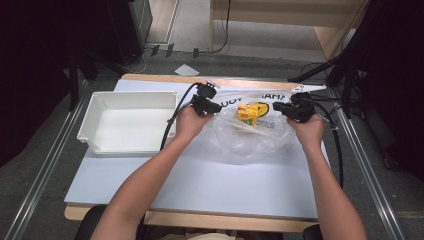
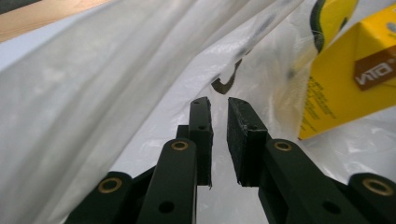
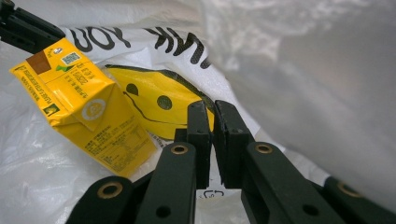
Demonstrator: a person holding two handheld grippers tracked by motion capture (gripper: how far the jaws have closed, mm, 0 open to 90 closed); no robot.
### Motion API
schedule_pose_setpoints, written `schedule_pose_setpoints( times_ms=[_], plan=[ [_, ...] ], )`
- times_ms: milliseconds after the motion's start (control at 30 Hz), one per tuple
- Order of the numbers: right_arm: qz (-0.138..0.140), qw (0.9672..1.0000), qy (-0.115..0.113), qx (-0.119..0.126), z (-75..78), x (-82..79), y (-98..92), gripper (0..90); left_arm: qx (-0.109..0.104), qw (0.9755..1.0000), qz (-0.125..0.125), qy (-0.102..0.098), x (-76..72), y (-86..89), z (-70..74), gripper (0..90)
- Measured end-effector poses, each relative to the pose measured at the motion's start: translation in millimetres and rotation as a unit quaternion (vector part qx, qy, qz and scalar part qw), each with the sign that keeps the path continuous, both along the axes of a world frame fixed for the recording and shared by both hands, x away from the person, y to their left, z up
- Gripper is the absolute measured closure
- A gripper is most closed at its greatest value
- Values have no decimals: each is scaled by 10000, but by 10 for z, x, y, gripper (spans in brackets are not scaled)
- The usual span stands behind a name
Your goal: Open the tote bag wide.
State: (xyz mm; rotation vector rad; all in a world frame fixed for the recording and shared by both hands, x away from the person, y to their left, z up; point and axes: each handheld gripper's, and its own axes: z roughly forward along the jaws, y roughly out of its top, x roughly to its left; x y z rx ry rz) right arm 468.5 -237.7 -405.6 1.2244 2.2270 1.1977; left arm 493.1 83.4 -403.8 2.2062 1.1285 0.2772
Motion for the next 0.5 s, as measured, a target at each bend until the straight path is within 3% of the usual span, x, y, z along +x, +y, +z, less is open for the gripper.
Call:
schedule_pose_setpoints(
  times_ms=[500],
  plan=[
    [-243, 9995, 188, 39, -303, 88, 18, 875, 42, 9996, 264, 119, 125, -13, -238, 790]
  ],
)
